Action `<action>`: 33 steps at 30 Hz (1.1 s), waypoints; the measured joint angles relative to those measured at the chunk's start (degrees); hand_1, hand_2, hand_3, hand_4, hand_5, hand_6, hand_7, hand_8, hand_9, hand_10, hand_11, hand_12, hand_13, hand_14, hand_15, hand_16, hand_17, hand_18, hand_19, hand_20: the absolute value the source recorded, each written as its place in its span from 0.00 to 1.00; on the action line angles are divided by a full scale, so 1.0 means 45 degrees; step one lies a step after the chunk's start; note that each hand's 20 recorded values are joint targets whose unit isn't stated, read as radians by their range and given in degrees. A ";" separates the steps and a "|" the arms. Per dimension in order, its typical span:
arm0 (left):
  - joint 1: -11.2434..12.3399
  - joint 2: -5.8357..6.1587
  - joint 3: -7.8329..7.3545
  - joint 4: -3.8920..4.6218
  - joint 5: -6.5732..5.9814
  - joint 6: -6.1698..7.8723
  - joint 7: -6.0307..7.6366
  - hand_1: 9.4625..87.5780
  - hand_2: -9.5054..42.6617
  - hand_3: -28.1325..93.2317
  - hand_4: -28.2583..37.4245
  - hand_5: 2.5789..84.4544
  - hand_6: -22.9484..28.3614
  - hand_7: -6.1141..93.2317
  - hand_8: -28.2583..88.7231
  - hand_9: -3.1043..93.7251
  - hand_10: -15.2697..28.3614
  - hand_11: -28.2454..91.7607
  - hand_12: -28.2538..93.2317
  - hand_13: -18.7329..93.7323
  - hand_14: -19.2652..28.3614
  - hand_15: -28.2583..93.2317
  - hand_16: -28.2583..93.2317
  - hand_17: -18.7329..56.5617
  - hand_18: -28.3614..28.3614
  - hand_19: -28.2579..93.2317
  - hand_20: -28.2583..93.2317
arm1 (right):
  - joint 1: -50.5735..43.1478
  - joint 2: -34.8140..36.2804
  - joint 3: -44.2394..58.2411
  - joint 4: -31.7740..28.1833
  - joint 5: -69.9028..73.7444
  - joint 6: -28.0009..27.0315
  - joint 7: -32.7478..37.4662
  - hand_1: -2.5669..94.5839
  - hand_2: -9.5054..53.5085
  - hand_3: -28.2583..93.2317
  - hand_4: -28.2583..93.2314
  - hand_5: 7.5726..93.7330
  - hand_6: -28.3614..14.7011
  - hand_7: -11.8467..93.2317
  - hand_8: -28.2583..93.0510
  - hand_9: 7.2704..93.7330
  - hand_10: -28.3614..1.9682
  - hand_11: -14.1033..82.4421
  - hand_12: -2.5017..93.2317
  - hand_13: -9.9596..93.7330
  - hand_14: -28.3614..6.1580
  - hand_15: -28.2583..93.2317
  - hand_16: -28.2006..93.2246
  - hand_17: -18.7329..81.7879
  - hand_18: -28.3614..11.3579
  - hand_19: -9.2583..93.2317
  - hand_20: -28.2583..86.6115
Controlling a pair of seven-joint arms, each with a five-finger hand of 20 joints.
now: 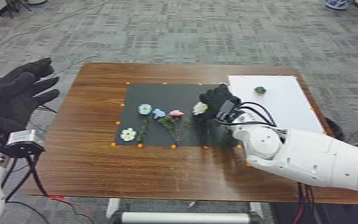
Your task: Arrange flowers
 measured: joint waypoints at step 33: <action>0.0034 0.0001 -0.0028 -0.0049 0.0002 0.0008 -0.0015 0.20 0.09 0.82 0.04 0.27 0.50 0.31 0.15 0.22 0.58 0.41 0.39 0.26 0.69 0.57 0.21 0.11 0.87 0.58 0.30 | -0.1768 0.1338 0.4480 0.0465 0.0576 -0.3304 0.2430 0.32 0.00 1.00 0.04 0.23 0.47 0.33 0.14 0.28 0.42 0.39 0.26 0.61 0.55 0.92 0.43 0.49 0.18 0.95 0.73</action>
